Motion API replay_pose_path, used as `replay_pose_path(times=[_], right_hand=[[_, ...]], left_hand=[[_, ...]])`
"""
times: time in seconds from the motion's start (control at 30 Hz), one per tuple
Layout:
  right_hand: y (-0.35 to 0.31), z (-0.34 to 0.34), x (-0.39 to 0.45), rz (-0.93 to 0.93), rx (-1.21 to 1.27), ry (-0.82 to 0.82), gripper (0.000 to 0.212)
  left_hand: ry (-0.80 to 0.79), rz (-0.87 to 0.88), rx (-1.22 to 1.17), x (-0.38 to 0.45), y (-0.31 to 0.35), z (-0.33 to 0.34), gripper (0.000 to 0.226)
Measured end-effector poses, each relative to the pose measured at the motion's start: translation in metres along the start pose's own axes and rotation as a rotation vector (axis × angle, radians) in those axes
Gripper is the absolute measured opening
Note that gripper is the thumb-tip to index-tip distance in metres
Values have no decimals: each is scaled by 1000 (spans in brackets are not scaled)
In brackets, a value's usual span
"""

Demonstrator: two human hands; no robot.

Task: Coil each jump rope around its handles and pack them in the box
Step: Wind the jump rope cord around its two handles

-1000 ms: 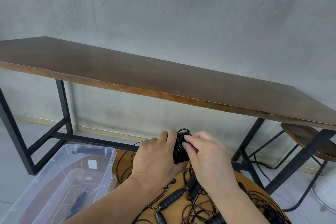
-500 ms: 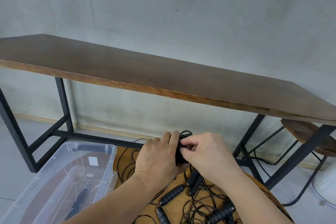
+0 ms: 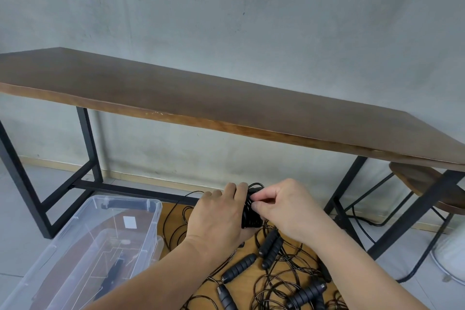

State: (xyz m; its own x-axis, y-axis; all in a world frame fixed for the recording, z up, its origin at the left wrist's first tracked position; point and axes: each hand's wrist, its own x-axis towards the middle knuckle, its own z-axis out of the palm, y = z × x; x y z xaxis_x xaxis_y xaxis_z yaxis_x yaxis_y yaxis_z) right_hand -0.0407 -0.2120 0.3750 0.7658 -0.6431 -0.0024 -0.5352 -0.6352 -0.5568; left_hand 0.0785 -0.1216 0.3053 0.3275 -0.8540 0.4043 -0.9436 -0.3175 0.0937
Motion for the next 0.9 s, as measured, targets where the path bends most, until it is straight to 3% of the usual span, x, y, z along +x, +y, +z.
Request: replay_pose_path(times=[0.27,0.6,0.67,0.8,0.9], right_hand=[[-7,10,-3,-6,-198,32,10],[2,11,-12,147,-22,22,22],[-1,10,-16,167,-39,-26,22],[-12,43,-36,146,-145,-282,22],[-9,47,-38,169,21,-118,26]], left_hand=[[-6,39,-15,-4,9,6,61],[-5,99,-22,-10,14,12,60],[-19,90,-24,-10,12,12,62],[65,24,3,10,3,-3,70],[137,37,74,29,-1,-18,74]])
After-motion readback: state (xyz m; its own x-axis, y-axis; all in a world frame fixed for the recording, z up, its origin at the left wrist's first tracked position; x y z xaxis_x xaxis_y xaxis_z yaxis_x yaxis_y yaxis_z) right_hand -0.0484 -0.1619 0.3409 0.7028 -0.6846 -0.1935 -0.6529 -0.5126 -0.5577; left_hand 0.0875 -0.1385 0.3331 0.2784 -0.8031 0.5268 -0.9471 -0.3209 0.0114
